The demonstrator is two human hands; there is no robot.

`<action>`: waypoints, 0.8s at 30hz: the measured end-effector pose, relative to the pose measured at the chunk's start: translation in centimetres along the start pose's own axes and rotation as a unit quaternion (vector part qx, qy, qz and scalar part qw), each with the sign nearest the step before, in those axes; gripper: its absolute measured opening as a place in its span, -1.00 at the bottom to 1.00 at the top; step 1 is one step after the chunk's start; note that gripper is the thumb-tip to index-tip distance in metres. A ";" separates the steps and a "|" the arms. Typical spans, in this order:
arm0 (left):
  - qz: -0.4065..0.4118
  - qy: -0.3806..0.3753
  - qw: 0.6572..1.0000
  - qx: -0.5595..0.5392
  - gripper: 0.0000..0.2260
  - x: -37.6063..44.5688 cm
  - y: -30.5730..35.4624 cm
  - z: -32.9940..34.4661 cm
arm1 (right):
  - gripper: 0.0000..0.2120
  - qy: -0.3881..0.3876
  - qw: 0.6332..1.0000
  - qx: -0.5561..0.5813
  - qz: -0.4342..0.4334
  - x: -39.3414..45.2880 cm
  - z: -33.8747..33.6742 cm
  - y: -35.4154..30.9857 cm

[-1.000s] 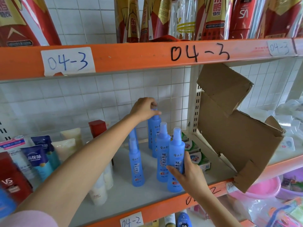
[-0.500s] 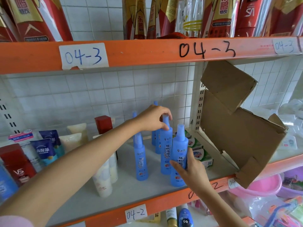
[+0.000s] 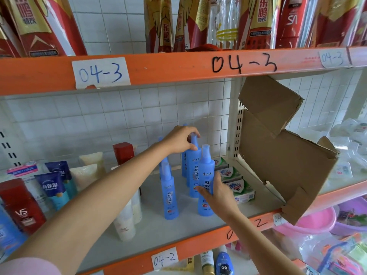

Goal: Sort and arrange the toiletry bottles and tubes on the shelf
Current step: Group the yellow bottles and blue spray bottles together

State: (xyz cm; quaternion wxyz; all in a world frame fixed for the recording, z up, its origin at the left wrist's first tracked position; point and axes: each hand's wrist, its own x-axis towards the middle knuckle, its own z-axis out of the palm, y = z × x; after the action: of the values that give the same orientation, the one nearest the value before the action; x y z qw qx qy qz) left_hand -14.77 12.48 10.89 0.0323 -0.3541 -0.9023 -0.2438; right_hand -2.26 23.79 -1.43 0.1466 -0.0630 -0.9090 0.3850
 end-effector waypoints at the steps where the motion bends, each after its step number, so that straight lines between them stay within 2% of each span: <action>1: -0.005 -0.003 1.000 -0.021 -0.65 0.1 -0.2 0.1 | -0.63 -0.003 1.000 -0.003 0.000 0.3 0.1 -0.2; 5: -0.016 -0.015 0.997 -0.080 -0.63 0.1 -0.5 0.1 | -0.61 -0.021 0.999 -0.027 -0.002 1.3 0.4 -0.9; 9: -0.023 -0.007 0.996 -0.088 -0.62 0.0 -0.3 -0.5 | -0.58 -0.026 0.999 -0.030 0.001 1.9 0.7 -1.0; 13: -0.029 0.043 0.994 -0.095 -0.76 -0.8 -0.7 -2.8 | -0.58 -0.032 0.999 -0.024 0.001 1.8 0.6 -0.8; 16: -0.041 0.059 0.996 -0.050 -0.84 -2.2 -1.7 -5.0 | -0.52 -0.040 0.999 -0.008 0.003 2.0 0.3 -0.4; 19: -0.043 0.005 0.999 0.022 -0.82 -4.1 -2.7 -6.1 | -0.40 -0.002 1.000 -0.026 0.011 1.1 -0.2 -0.4; 22: -0.050 -0.052 0.997 0.038 -0.72 -5.8 -3.9 -5.3 | -0.53 0.083 0.996 -0.024 -0.029 -1.4 0.0 -1.5; 24: -0.059 -0.070 0.995 0.048 -0.68 -6.1 -4.7 -4.3 | -0.60 0.066 0.995 -0.017 -0.075 -2.5 1.2 -2.6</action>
State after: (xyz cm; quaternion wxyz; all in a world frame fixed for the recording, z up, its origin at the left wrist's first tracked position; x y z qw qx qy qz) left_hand -13.75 3.72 11.30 -0.0285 -0.3148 -0.9322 -0.1760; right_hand -0.26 20.65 -0.89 0.2337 -0.0222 -0.9060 0.3522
